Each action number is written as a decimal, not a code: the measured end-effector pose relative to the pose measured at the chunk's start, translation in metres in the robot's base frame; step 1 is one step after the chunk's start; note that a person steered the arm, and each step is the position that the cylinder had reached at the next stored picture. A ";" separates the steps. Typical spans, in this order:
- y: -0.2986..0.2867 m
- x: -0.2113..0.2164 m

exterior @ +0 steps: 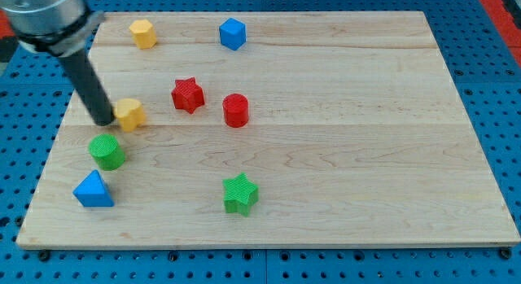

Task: Slide the green star diagonally top right to the red circle

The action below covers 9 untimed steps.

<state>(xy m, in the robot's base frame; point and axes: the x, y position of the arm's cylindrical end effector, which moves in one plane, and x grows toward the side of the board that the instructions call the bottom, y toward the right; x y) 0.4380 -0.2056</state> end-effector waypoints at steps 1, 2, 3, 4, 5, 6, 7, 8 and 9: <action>0.047 0.000; 0.010 0.000; -0.041 0.002; -0.045 0.043; -0.044 0.072; 0.016 0.069; 0.088 0.048; 0.136 0.032; 0.156 0.027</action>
<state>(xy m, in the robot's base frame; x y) 0.4649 -0.0498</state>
